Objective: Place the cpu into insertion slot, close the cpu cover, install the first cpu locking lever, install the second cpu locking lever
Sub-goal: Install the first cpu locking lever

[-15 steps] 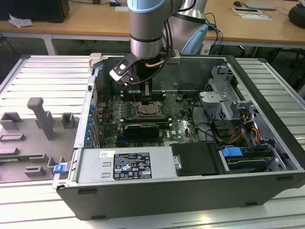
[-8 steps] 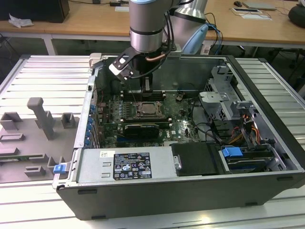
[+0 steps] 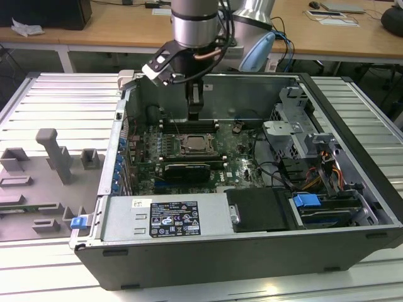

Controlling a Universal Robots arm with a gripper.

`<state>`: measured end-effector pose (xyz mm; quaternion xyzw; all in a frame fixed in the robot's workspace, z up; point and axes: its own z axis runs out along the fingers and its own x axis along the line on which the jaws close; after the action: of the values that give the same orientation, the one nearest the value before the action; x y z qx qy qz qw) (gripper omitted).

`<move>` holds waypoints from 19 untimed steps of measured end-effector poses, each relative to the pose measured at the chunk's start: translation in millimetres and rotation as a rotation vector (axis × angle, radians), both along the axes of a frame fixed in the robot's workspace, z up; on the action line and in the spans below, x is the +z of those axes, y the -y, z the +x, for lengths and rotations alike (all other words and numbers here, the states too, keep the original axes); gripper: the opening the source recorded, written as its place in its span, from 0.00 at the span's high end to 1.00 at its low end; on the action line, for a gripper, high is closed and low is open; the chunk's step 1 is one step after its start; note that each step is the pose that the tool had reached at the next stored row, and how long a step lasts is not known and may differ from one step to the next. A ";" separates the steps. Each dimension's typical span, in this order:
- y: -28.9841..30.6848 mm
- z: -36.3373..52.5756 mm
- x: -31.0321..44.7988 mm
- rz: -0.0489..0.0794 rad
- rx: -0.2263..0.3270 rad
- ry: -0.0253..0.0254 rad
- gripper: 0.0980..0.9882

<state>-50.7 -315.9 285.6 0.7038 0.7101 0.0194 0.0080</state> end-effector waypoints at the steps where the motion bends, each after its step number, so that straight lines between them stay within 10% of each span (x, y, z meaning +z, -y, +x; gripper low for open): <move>1: 0.0 0.0 4.8 0.000 0.000 -0.0001 0.99; 4: 0.0 0.0 14.0 0.000 0.000 0.0000 0.99; 19: 0.0 0.0 13.9 -0.001 0.209 -0.0001 0.99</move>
<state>-50.7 -315.9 299.5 0.6261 0.7795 0.0198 0.0062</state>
